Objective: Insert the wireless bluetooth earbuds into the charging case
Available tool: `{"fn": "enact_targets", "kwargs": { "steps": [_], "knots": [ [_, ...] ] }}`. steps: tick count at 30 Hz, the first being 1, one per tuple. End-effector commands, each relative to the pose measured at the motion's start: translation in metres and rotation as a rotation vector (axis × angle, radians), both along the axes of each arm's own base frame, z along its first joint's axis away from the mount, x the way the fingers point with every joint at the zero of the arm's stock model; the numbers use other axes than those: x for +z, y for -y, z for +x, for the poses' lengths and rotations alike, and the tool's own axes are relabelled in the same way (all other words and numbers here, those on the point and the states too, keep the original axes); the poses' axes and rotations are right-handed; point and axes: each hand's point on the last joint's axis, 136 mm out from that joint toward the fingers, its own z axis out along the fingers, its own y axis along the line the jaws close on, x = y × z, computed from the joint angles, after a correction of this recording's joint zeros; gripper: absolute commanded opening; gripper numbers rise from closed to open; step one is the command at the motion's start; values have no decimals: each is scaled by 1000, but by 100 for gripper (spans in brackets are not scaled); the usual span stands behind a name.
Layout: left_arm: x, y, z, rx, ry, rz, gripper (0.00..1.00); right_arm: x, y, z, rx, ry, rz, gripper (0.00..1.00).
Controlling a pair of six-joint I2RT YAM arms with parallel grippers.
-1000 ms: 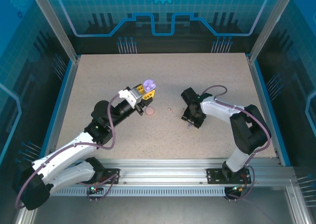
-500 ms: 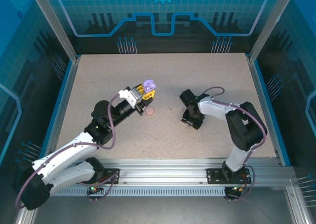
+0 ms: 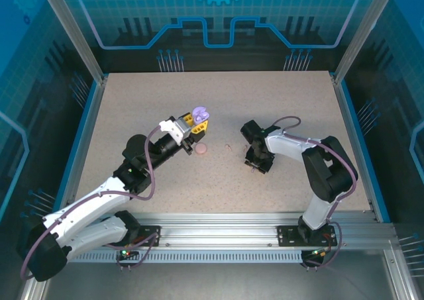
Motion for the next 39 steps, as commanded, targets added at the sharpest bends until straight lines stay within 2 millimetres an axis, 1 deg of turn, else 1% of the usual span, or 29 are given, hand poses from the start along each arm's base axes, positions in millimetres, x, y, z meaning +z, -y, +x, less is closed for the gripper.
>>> {"fn": "enact_targets", "kwargs": {
  "steps": [1,5,7,12,19,23,24,36,37,39],
  "knots": [
    [14,-1,-6,-3,45,-15,0,0,-13,0,15,2,14,38],
    [14,-1,-5,-4,45,-13,0,-1,-14,0,19,0,10,37],
    [14,-1,-5,-3,46,-13,0,-3,-14,0,19,-4,11,34],
    [13,-1,-6,-4,46,-12,0,-4,-18,0,23,-2,19,32],
    [13,-1,-6,-3,45,-12,0,-7,-18,-1,28,-11,14,30],
    [13,-1,-6,-3,45,-12,0,-7,-19,-2,34,-6,20,28],
    [14,-1,-6,-3,46,-12,0,-6,-19,-1,37,-2,23,26],
    [14,-1,-6,-4,45,-13,0,-4,-26,4,123,76,69,24],
    [14,-1,-6,-4,45,-13,0,-4,-27,4,137,84,73,24],
    [15,-1,-6,-5,46,-14,0,-4,-28,5,153,93,78,20]
  ]
}}
